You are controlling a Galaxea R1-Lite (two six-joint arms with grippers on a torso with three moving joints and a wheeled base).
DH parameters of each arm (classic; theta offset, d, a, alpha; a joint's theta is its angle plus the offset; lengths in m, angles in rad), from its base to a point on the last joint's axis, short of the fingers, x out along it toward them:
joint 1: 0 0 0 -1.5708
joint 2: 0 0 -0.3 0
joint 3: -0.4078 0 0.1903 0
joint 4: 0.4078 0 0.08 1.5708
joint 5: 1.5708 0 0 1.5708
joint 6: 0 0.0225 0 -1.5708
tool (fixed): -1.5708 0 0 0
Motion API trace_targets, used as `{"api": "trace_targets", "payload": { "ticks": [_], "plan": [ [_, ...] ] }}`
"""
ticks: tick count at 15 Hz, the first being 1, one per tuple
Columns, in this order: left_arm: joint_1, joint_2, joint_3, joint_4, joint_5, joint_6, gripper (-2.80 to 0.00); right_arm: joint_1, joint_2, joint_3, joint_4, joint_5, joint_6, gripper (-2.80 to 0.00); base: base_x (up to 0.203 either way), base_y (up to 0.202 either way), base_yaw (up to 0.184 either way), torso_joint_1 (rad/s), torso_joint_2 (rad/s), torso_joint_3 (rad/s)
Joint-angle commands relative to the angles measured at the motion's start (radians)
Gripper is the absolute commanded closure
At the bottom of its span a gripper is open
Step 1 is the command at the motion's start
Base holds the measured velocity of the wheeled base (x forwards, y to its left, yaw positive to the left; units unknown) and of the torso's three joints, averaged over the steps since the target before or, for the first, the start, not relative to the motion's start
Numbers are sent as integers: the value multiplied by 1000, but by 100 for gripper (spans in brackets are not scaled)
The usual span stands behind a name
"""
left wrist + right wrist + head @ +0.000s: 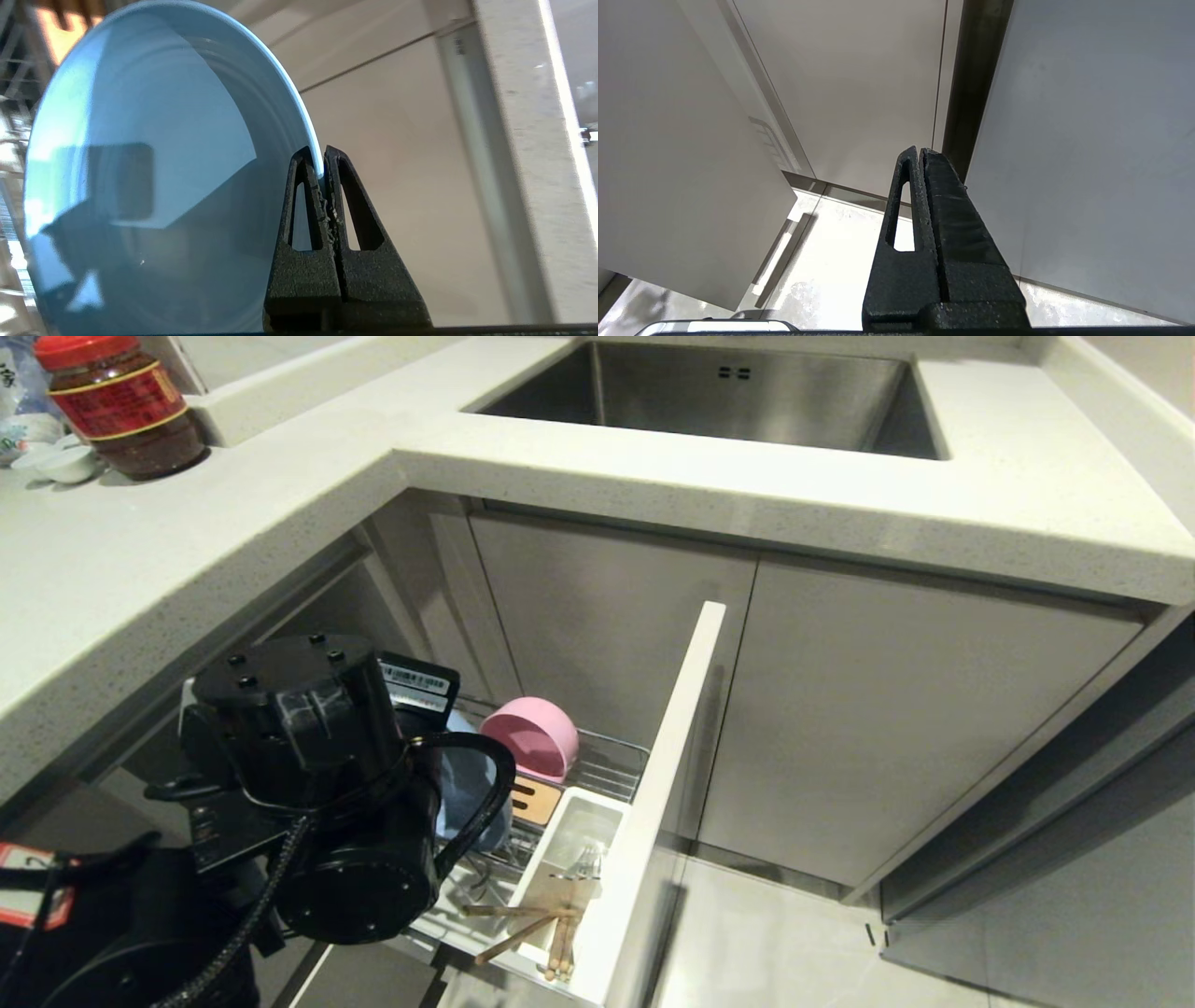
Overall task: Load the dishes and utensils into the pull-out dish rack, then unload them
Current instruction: Pick up the plate and place it in the cupboard
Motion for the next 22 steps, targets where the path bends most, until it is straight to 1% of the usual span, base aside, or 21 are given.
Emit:
{"api": "trace_targets", "payload": {
  "ticks": [1, 3, 5, 8, 9, 11, 14, 15, 20, 21, 22],
  "plan": [
    [9, 5, 12, -3, 17, -6, 0, 0, -1, 26, 0, 0, 0, 0, 0, 0, 0, 0, 0, 0],
    [13, 20, 20, -2, 27, -7, 0, 0, -1, 26, 0, 0, 0, 0, 0, 0, 0, 0, 0, 0],
    [12, 35, 28, -1, 53, -7, 0, 0, -1, 26, 0, 0, 0, 0, 0, 0, 0, 0, 0, 0],
    [12, 69, 47, 6, 58, -15, 0, 0, -1, 26, -1, 0, 1, 0, 0, 0, 0, 0, 0, 0],
    [12, 81, 54, 8, 59, -33, 0, 0, -1, 26, -1, 0, 0, 0, 0, 0, 0, 0, 0, 0],
    [12, 103, 52, 68, 58, -65, 0, 0, -1, 26, -1, 0, 0, 0, 0, 0, 0, 0, 0, 0],
    [12, 114, 49, 177, 57, -160, 0, 0, -1, 26, -1, 0, 0, 0, 0, 0, 0, 0, 0, 0],
    [12, 112, 48, 197, 56, -173, 0, 0, -1, 26, 0, 0, 0, 0, 0, 0, 0, 0, 0, 0],
    [6, 99, 42, 201, 57, -171, 0, 0, -1, 26, -1, 0, 0, 0, 0, 0, 0, 0, 0, 0],
    [6, 97, 41, 203, 59, -168, -280, 0, -1, 26, -1, 0, 0, 0, 0, 0, 0, 0, 0, 0],
    [6, 92, 40, 203, 61, -167, -280, 0, -1, 26, -1, 0, 0, 0, 0, 0, 0, 0, 0, 0]
  ]
}}
